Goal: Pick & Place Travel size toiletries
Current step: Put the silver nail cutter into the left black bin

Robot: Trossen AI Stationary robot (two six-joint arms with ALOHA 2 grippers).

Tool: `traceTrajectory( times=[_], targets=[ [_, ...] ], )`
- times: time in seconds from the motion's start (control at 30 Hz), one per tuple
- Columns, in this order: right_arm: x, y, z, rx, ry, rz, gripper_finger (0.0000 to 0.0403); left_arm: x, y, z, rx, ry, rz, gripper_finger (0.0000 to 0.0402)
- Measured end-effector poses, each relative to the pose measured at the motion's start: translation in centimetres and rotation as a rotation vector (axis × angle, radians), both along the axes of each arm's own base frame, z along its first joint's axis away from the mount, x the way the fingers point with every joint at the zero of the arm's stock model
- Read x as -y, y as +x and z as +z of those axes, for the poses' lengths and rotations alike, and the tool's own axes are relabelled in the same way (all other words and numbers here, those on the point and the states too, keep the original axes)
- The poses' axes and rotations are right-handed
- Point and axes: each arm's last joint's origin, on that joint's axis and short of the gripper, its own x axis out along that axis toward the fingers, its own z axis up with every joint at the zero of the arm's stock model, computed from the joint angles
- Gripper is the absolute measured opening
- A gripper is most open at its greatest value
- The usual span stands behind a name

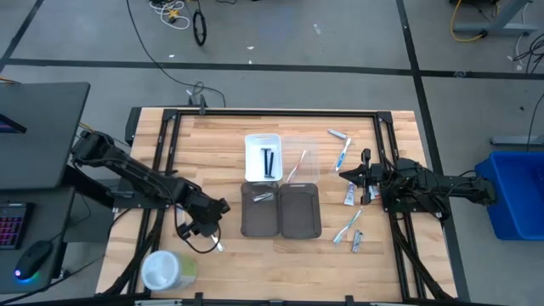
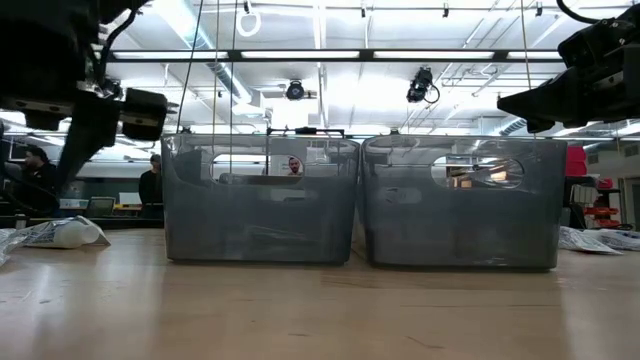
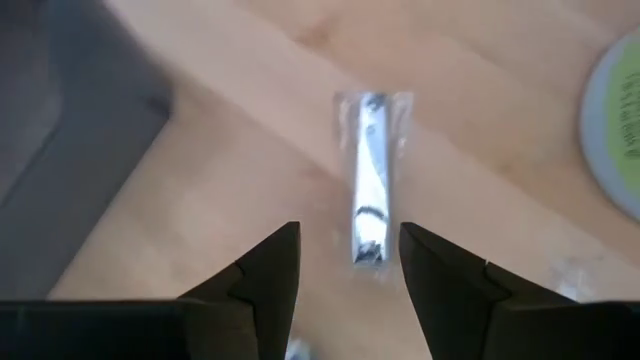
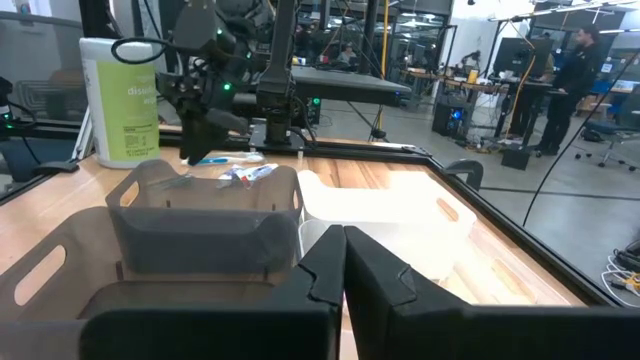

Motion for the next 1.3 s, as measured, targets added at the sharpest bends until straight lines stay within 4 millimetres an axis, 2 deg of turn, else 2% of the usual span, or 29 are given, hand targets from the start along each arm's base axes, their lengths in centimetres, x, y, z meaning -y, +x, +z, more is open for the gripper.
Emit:
traceTrajectory(
  times=[0.23,0.8,1.3],
  targets=[
    [0.0,0.0,0.0,0.0,0.0,0.0,0.0013,0.6,-0.5,-1.0,0.044,-0.053,-0.052,0.0181],
    [0.0,0.0,0.0,0.0,0.0,0.0,0.0014,0.2,-1.5,-3.2,0.097,-0.106,-0.073,0.0181],
    [0.0,0.0,0.0,0.0,0.0,0.0,0.0014,-0.8,-1.1,-3.4,0.129,-0.089,-0.104,0.0181]
  ],
)
